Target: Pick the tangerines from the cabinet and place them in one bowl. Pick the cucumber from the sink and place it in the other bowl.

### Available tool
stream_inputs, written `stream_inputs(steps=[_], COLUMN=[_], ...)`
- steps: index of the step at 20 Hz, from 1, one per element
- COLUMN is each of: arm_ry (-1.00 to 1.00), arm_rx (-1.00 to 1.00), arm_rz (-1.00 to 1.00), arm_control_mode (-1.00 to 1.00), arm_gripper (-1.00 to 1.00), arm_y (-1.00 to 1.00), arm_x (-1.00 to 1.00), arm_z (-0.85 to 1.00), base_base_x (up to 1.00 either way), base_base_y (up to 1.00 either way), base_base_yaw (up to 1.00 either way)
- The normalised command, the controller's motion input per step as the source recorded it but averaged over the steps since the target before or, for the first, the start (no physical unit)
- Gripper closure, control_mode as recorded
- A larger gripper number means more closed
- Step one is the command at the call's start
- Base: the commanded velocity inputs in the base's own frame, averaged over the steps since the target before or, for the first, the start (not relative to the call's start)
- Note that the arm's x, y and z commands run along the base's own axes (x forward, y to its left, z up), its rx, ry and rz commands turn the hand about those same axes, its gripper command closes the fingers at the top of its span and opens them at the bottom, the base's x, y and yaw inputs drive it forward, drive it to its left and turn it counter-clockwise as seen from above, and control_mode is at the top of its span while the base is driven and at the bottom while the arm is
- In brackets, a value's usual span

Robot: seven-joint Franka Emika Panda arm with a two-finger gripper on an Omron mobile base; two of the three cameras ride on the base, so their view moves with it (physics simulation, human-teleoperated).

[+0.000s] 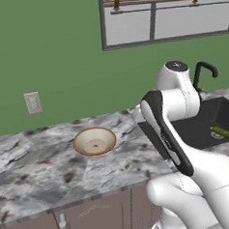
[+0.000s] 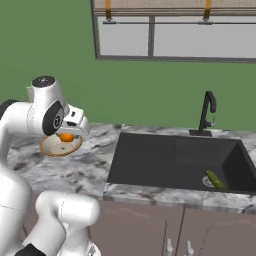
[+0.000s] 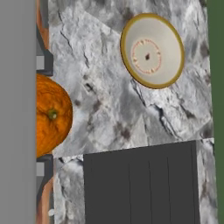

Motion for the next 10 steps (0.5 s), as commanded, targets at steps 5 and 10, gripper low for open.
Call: stream_inputs(steps=[5, 10], arm_ry=[0.03, 0.03], arm_rx=[0.03, 0.01], arm_rz=[0.18, 0.04], arm_control_mode=[-1.0, -1.0], arm_gripper=[1.0, 1.0], arm_y=[0.5, 0.23], arm_x=[0.14, 0.54], arm_z=[-0.18, -0.21], base_base_x=[0.0, 0.0], base_base_y=[0.0, 0.0], base_base_yaw=[0.0, 0.0])
